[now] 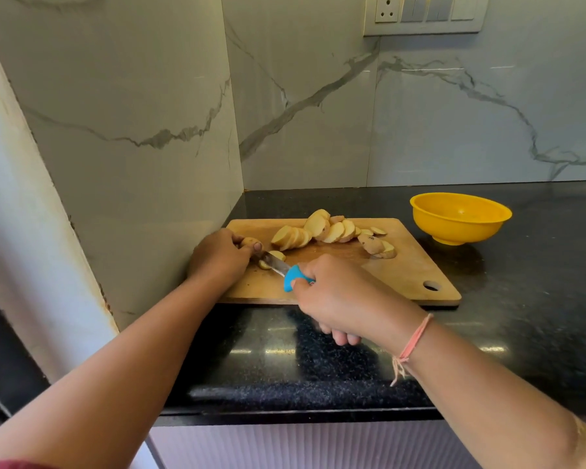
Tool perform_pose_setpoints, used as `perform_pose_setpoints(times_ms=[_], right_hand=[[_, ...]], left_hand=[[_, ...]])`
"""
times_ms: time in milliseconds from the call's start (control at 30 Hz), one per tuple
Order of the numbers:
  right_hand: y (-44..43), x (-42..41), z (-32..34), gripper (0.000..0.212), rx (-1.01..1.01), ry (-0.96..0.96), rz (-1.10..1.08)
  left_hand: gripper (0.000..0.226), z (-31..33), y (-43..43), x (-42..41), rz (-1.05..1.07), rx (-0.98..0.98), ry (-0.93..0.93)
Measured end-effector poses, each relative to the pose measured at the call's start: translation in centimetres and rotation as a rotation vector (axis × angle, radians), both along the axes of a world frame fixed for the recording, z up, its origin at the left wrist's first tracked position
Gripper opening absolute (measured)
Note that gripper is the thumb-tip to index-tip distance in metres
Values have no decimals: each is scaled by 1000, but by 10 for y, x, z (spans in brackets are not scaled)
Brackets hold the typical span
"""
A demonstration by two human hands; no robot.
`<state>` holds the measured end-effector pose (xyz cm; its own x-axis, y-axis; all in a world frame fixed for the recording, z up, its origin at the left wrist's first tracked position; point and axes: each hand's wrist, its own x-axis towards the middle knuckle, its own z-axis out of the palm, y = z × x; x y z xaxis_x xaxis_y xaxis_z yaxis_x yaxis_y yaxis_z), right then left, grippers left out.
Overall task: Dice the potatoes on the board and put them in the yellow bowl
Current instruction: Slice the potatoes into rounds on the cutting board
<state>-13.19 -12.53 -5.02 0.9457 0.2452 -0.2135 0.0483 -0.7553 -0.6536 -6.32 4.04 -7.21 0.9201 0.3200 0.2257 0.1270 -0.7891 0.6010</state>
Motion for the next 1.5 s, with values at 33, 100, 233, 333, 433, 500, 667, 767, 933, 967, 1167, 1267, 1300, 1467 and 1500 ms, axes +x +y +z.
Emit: perform_pose_setpoints(times_ms=[33,100,233,333,433,500,667,767,933,967,1167,1267,1300,1467,1500], right_hand=[[-1,0,1,46,-3,13,6],[-6,2,4,45,14,55,21],[-18,3,13,41,30,-21,6],[-30,2,22,35,92,-83,-15],[-40,5,30,32,124,-90,-61],[-47,9,33,30,139,-121,-96],[-64,26,31,27,100,-363,-205],[-75,40,30,26,93,-416,-305],[-86,66,26,28,261,-304,-416],[-87,70,25,30,301,-260,-429],[-82,89,14,30,485,-111,-432],[-79,100,10,38,496,-110,-433],[-78,103,9,40,501,-98,-430],[-76,111,3,39,511,-38,-396],[-76,111,2,37,515,-35,-389]], left_hand=[[34,0,1,0,-2,-23,1],[37,0,0,0,-12,-68,-9],[33,-1,1,-4,4,-140,-54],[30,0,4,-4,-2,-174,-67],[30,0,4,-1,-17,-217,-76],[31,2,2,-1,-33,-227,-56],[16,2,-2,-1,-117,-166,30],[13,0,-4,-1,-117,-77,0],[32,10,-19,2,-148,-255,-41],[35,11,-23,3,-160,-300,-39],[45,13,-41,18,-187,-444,-39],[50,14,-48,28,-163,-512,-47],[51,15,-49,31,-156,-525,-50],[56,17,-58,45,-160,-484,-8],[56,17,-60,48,-170,-470,9]])
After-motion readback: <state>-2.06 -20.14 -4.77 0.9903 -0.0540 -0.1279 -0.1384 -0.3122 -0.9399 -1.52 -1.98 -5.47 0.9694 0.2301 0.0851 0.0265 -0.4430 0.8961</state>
